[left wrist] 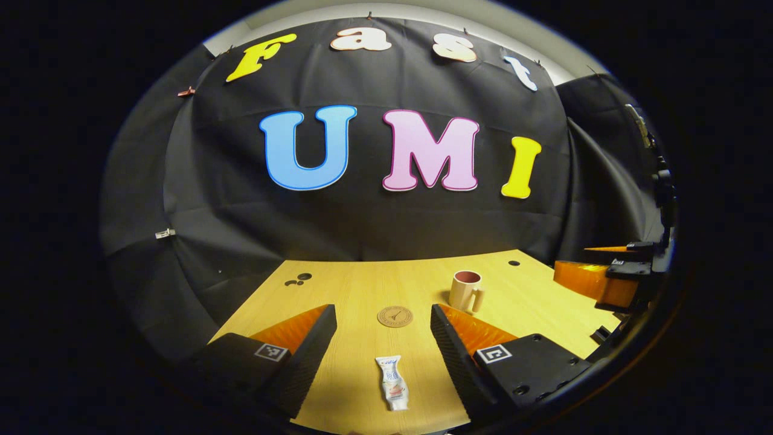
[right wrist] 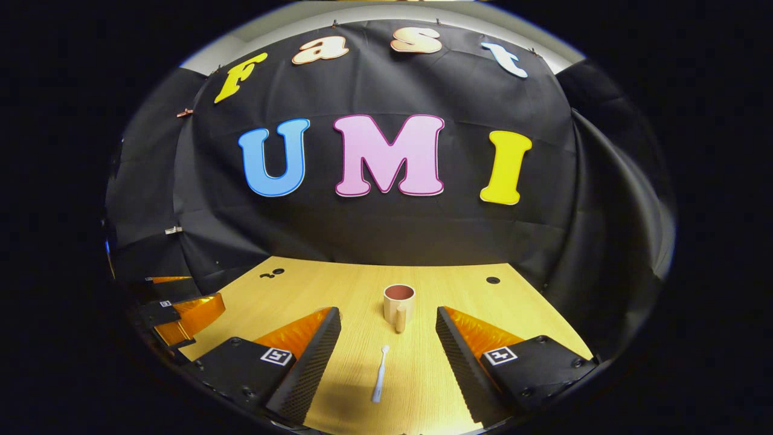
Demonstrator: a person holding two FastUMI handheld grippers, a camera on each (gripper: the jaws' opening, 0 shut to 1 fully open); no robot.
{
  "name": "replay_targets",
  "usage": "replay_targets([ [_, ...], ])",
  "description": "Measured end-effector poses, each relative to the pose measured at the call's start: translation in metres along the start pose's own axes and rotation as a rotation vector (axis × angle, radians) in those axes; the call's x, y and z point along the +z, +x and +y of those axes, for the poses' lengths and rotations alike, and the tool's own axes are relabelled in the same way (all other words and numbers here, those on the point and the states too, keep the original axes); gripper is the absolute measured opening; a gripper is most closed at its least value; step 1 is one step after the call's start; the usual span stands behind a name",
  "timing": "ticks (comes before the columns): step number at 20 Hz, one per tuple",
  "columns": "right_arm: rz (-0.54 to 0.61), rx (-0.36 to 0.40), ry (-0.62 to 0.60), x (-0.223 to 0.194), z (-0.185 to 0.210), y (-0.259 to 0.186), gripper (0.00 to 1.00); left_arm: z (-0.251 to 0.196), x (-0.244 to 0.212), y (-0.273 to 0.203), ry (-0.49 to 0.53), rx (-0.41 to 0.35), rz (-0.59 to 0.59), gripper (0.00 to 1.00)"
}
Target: Put the toothbrush and toothpaste on the desktop into the cup, then pick up the cup and place it on the coaster on the desktop.
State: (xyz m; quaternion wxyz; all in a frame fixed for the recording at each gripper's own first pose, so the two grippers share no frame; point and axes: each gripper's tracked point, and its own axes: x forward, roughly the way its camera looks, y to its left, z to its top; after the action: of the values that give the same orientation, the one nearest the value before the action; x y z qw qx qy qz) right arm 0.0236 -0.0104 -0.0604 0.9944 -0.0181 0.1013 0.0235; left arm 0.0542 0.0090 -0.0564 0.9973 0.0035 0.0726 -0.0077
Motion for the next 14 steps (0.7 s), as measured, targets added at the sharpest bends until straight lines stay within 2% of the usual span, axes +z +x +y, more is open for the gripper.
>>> replay_targets([
  [9,0.106,0.083,0.032,-0.033,0.004,0.032,0.98,-0.001,-0.076,0.043,-0.055,0.030,0.267,0.98],
  [14,0.182,0.130,0.063,-0.057,0.003,0.047,0.97,-0.001,-0.130,0.065,-0.079,0.044,0.454,0.98],
])
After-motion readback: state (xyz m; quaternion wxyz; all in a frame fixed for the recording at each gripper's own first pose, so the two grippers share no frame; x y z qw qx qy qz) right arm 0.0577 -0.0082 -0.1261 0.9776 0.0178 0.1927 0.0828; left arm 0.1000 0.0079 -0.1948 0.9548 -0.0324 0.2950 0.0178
